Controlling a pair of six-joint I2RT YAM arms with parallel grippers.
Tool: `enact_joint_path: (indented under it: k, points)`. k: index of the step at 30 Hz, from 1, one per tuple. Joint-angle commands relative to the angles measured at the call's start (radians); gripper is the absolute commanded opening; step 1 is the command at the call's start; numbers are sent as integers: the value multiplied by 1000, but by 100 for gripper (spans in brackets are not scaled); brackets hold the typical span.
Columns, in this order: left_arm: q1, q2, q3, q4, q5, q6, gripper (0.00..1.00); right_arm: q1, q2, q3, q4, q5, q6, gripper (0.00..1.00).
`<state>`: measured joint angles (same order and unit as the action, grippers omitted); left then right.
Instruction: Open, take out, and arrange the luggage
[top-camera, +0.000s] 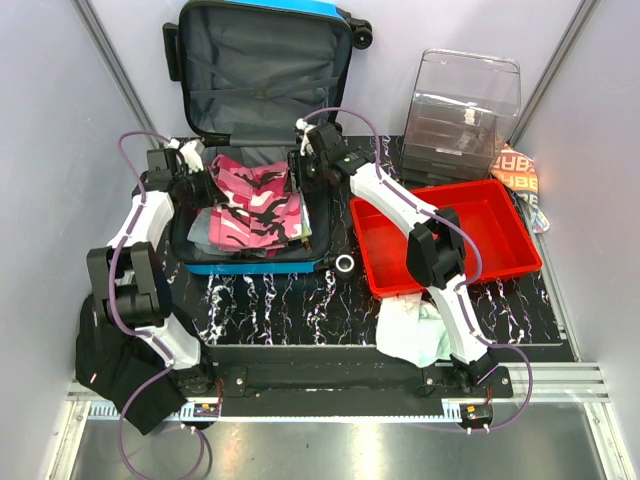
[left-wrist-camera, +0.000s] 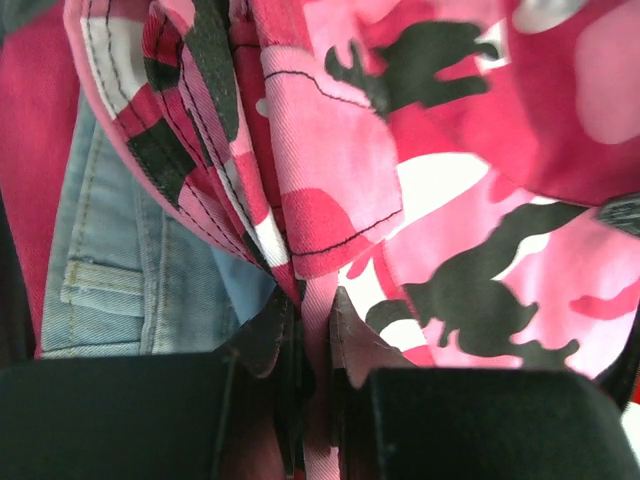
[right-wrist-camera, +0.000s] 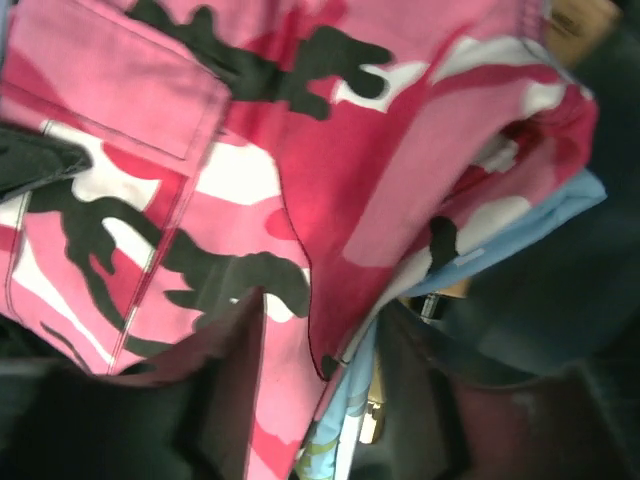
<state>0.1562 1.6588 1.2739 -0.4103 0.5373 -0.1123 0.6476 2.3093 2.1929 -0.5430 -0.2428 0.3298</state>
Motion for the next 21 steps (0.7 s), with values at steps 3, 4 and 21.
enact_joint_path:
  k: [3,4,21]
  points:
    - [42,-8,36,68,-11,28,0,-16,-1,5,37,88,-57,64]
    - [48,-14,38,68,-14,31,0,-17,-2,5,29,97,-64,66]
    - [126,4,19,71,-17,80,0,27,16,142,-129,404,-187,100]
